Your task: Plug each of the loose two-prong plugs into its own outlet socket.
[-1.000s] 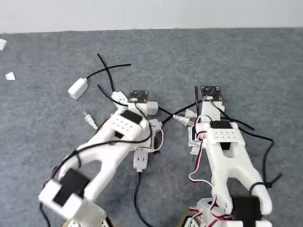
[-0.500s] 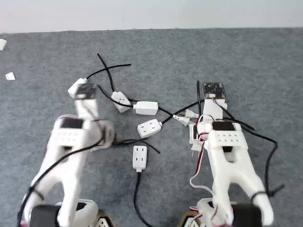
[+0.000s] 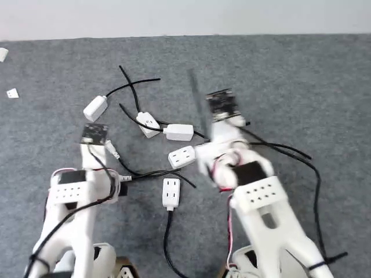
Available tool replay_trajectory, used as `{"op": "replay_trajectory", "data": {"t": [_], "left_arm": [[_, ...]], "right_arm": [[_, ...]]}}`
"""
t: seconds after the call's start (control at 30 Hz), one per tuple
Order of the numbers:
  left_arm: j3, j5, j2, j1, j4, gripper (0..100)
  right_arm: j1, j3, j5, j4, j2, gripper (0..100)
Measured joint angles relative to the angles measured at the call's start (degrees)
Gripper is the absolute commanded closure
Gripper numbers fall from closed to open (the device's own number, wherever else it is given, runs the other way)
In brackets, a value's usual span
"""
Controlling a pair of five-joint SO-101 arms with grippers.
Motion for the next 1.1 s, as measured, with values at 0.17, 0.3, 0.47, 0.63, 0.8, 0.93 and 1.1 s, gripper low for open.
{"op": "replay_trajectory", "data": {"t": [0.17, 0.3, 0.47, 0.63, 0.8, 0.93, 1.1], "left_arm": [[-6.68, 0.09, 11.6, 0.53, -1.67, 86], [-16.0, -2.99, 22.86, 1.14, 1.67, 98], [-27.43, -4.84, 33.93, 3.69, 9.58, 99], [-30.86, -13.8, 36.57, 5.1, 13.45, 99], [-27.87, -18.29, 33.85, 6.24, 12.4, 99], [-20.48, -20.04, 27.16, 7.3, 8.09, 99], [-12.13, -20.31, 19.52, 9.23, 4.04, 99]], "right_arm": [[-8.35, -6.24, 0.0, 3.87, -0.09, 99.1], [-13.01, -8.44, 0.0, 10.02, -0.09, 99.1], [-15.47, -8.53, 0.0, 12.22, -3.87, 99.1], [-17.23, -8.09, 0.0, 12.22, -6.33, 99.1], [-18.64, -5.54, 0.0, 9.58, -5.8, 99.1], [-18.55, -4.13, -1.58, 5.89, -2.81, 99.1], [-18.55, -4.13, -2.73, 3.25, 0.18, 99.1]]}}
